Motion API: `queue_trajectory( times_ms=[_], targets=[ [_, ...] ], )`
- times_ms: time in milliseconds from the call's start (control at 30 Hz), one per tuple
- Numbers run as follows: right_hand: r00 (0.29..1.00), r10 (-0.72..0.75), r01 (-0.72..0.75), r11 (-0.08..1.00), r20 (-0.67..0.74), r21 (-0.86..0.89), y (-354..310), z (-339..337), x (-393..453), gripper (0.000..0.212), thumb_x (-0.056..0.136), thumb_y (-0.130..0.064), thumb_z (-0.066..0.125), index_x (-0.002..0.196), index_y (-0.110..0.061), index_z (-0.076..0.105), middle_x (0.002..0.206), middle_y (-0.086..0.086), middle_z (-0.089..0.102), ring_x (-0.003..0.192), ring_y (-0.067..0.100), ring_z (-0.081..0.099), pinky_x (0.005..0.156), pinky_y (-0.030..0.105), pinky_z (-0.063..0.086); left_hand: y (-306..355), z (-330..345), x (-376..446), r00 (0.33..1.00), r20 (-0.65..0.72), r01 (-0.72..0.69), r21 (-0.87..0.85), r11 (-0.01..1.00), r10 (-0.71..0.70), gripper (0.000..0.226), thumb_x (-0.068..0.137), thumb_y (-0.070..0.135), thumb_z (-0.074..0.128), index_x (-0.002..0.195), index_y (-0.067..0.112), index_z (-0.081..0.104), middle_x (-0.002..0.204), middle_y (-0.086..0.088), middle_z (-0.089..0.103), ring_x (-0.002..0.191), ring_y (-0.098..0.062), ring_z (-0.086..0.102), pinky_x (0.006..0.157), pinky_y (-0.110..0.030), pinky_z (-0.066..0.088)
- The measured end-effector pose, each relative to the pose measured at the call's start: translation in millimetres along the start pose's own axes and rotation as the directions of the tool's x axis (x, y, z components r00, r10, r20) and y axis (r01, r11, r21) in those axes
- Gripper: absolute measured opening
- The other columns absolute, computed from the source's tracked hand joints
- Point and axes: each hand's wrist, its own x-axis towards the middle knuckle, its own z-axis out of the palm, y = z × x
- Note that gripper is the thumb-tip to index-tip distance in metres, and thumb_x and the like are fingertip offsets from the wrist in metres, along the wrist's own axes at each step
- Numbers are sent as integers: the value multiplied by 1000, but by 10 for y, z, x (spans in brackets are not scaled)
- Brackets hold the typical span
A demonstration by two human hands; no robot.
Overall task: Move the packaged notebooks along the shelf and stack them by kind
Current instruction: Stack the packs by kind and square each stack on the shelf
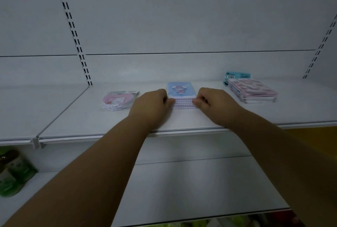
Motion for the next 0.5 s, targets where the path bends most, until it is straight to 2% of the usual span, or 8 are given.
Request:
queue_trajectory(
  times_ms=[100,233,433,500],
  targets=[
    [1000,17,-17,1000,4,-6,-7,-2,-5,25,96,-34,50,83,-14,55,67,-10,46,62,4,41,52,22,28,2,6,-3,1000,-2,-11,0,1000,11,30,95,48,45,80,22,50,64,10,44,61,-13,42,50,-31,26],
    [1000,11,-11,1000,-2,2,-3,-3,-19,25,96,-33,50,82,-13,54,66,-11,45,62,8,42,52,22,28,-4,-3,-15,999,-9,-44,3,999,44,27,96,42,46,79,21,50,63,10,41,67,-19,44,56,-32,27],
    [1000,7,-7,1000,-6,15,1,-11,-20,25,95,-35,52,77,-17,52,65,-10,47,60,4,42,51,24,26,0,-12,-8,1000,10,-12,-20,1000,12,27,95,41,48,81,20,53,66,9,44,70,-19,47,59,-32,30],
    [1000,27,-27,999,-5,25,2,-9,-22,25,92,-38,55,75,-20,51,66,-7,52,62,8,46,51,25,29,-7,-11,-20,1000,-3,5,-29,1000,-5,25,93,43,50,80,21,54,66,10,46,70,-18,47,61,-31,31]
  ],
)
